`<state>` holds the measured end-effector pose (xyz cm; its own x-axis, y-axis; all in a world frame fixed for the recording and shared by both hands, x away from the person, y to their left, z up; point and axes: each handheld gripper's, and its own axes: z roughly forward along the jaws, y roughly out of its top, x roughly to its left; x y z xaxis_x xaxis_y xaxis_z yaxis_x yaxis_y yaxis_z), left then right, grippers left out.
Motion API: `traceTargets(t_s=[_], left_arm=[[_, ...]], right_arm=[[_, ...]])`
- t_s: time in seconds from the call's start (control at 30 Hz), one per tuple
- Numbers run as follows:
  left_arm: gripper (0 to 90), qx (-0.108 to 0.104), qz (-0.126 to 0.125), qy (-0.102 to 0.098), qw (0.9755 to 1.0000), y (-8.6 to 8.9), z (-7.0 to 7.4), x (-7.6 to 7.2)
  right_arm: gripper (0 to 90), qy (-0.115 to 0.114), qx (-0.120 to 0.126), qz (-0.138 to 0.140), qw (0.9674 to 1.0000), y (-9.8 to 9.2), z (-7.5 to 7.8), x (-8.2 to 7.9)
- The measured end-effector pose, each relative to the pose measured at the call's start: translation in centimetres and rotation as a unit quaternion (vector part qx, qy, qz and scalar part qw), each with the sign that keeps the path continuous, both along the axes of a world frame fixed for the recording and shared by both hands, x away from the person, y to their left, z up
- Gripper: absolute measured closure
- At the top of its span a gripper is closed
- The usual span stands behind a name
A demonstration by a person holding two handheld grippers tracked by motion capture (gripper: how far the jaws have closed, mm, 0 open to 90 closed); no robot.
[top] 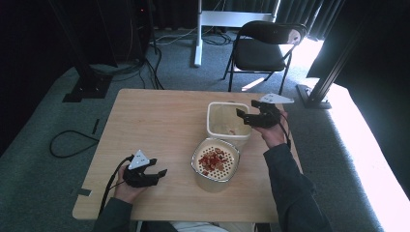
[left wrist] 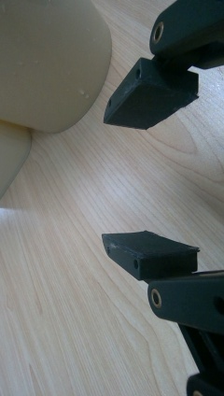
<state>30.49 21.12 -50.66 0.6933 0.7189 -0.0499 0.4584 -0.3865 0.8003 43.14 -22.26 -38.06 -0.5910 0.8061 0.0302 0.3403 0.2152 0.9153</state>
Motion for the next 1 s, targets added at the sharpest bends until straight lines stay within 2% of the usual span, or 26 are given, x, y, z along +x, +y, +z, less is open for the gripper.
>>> traceTargets(t_s=[0.43, 0.67, 1.0], left_arm=[[37.7, -0.001, 0.000, 0.001, 1.0000, 0.1, -0.1, 0.1], [37.7, 0.000, 0.000, 0.003, 1.0000, -0.1, -0.1, 0.1], [37.6, -0.001, 0.001, 0.003, 1.0000, 0.0, -0.1, 0.2]], right_arm=[[29.3, -0.003, -0.003, -0.030, 0.9995, -2.6, -1.6, -1.5], [29.4, -0.001, -0.009, -0.047, 0.9989, -3.7, -2.7, -2.3], [29.5, 0.007, 0.004, -0.073, 0.9973, -5.2, -4.1, -2.8]])
